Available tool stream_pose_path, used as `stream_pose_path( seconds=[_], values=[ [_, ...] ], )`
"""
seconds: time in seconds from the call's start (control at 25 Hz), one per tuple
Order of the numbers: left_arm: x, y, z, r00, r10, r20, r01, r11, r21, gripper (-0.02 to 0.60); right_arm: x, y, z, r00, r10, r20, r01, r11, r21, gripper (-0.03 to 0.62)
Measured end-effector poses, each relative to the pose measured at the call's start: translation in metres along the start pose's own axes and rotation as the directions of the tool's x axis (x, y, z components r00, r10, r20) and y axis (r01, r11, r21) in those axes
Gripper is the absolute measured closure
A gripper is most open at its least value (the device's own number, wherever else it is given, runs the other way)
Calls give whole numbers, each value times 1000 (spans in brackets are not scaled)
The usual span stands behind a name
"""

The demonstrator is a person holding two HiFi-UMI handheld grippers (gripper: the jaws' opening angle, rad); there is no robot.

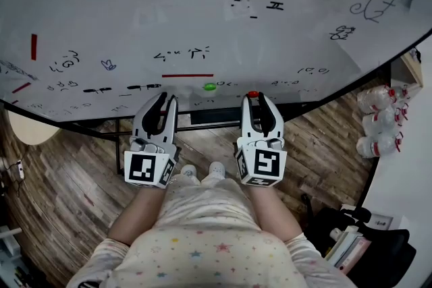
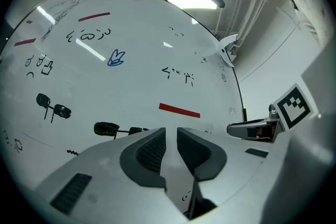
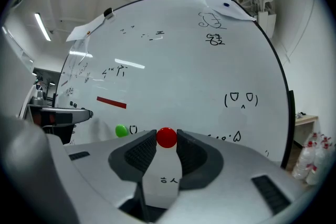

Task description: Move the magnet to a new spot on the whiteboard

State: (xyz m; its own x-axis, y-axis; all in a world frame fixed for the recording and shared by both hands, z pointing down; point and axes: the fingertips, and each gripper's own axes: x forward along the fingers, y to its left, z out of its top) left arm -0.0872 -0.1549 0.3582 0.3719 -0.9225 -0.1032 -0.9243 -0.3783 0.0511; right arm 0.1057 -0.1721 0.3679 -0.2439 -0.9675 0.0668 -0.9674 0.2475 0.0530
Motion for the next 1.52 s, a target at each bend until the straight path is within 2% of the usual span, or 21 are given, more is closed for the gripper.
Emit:
stream_pose_path(
  seconds=[0.6, 1.52],
  values=[
    [23, -27, -19, 995, -91, -31, 91, 996, -18, 540, -5, -25, -25, 998, -48, -49, 49, 998, 26, 474],
    [25, -31, -54, 992, -89, -94, 86, 996, -40, 545, 14, -34, -84, 991, -25, -131, 33, 998, 57, 474]
  ],
)
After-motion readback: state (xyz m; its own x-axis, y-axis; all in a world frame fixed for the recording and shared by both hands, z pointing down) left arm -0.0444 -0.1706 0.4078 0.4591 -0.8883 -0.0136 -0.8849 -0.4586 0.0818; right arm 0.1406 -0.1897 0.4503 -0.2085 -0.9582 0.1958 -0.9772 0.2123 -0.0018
